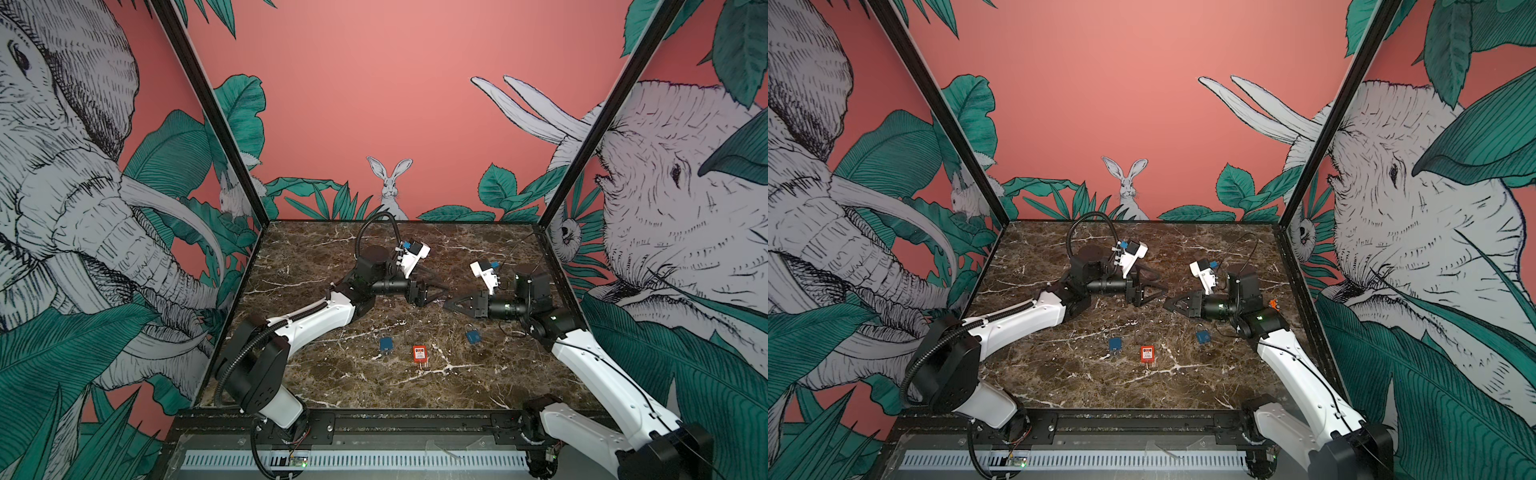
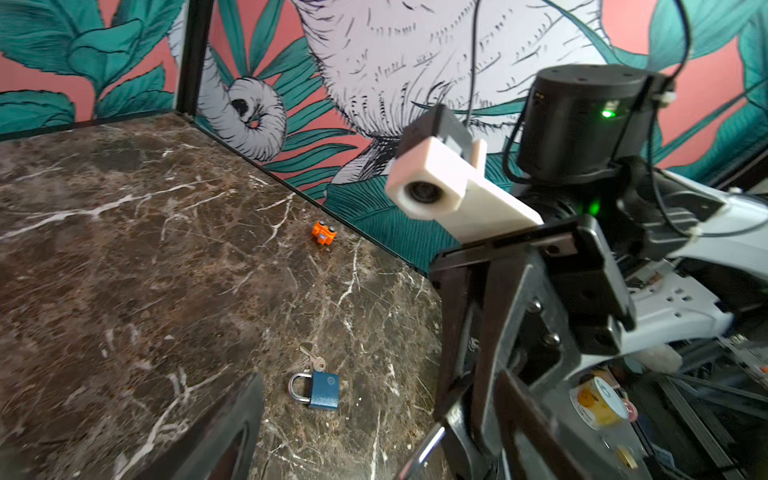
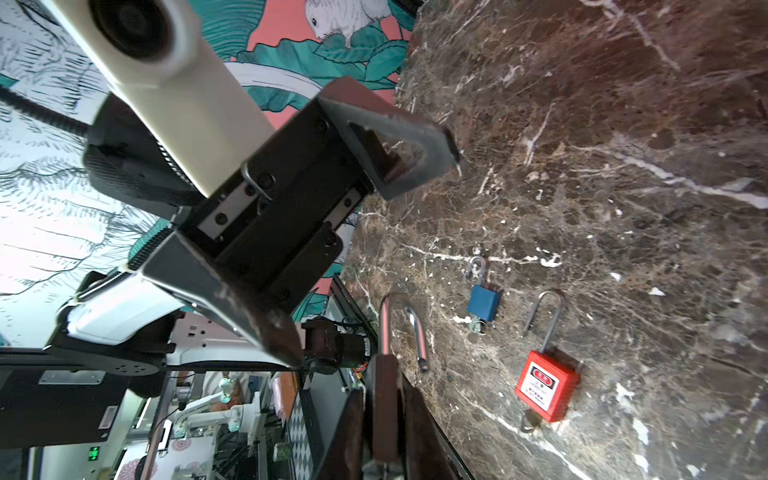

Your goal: Lock with the key

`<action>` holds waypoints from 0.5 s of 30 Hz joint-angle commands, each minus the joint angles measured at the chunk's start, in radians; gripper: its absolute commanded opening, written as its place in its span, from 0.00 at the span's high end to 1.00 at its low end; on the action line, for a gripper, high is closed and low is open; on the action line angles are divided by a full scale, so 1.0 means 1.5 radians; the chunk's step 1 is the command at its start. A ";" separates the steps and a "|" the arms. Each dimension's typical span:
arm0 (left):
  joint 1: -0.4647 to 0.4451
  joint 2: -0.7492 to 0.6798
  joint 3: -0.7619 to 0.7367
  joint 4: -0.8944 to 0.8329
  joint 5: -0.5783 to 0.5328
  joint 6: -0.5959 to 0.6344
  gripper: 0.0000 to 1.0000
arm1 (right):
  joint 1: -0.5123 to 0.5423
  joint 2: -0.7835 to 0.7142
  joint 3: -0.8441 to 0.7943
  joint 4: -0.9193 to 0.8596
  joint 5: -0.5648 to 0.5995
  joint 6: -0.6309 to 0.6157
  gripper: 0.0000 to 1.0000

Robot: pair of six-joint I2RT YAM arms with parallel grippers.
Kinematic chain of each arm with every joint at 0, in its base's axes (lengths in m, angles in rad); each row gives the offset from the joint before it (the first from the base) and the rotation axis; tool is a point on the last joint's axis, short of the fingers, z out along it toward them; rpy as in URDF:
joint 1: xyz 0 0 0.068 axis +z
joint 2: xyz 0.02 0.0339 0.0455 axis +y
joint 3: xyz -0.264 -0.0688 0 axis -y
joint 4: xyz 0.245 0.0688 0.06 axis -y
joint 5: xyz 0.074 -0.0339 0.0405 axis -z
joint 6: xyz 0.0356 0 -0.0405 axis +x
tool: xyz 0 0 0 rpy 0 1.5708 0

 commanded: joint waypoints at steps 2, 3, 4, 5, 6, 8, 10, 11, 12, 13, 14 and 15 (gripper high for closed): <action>-0.001 -0.002 -0.013 0.037 0.068 -0.011 0.20 | -0.010 -0.006 -0.010 0.075 -0.045 0.030 1.00; -0.001 -0.003 -0.014 0.040 0.069 -0.014 0.21 | -0.012 -0.007 -0.010 0.072 -0.043 0.026 1.00; -0.001 -0.002 -0.015 0.040 0.071 -0.017 0.24 | -0.016 -0.008 -0.010 0.070 -0.041 0.022 1.00; -0.001 -0.001 -0.013 0.036 0.072 -0.020 0.26 | -0.020 -0.010 -0.011 0.070 -0.040 0.021 1.00; -0.001 -0.001 -0.012 0.030 0.071 -0.021 0.28 | -0.024 -0.013 -0.012 0.070 -0.037 0.020 1.00; -0.001 0.001 -0.009 0.022 0.073 -0.027 0.32 | -0.031 -0.023 -0.009 0.063 -0.028 0.009 1.00; -0.001 0.004 -0.010 0.026 0.076 -0.038 0.34 | -0.036 -0.027 -0.007 0.053 -0.023 -0.001 1.00; -0.001 0.005 -0.009 0.029 0.079 -0.042 0.36 | -0.038 -0.029 -0.006 0.054 -0.025 -0.001 1.00; -0.001 0.006 -0.010 0.032 0.079 -0.045 0.37 | -0.039 -0.028 -0.006 0.056 -0.025 -0.001 1.00; -0.001 0.006 -0.009 0.030 0.080 -0.046 0.38 | -0.040 -0.028 -0.006 0.058 -0.025 0.000 1.00; -0.002 0.007 -0.008 0.029 0.080 -0.045 0.40 | -0.041 -0.028 -0.006 0.062 -0.026 0.002 1.00; -0.004 0.007 -0.007 0.027 0.079 -0.045 0.41 | -0.041 -0.028 -0.007 0.067 -0.027 0.005 1.00</action>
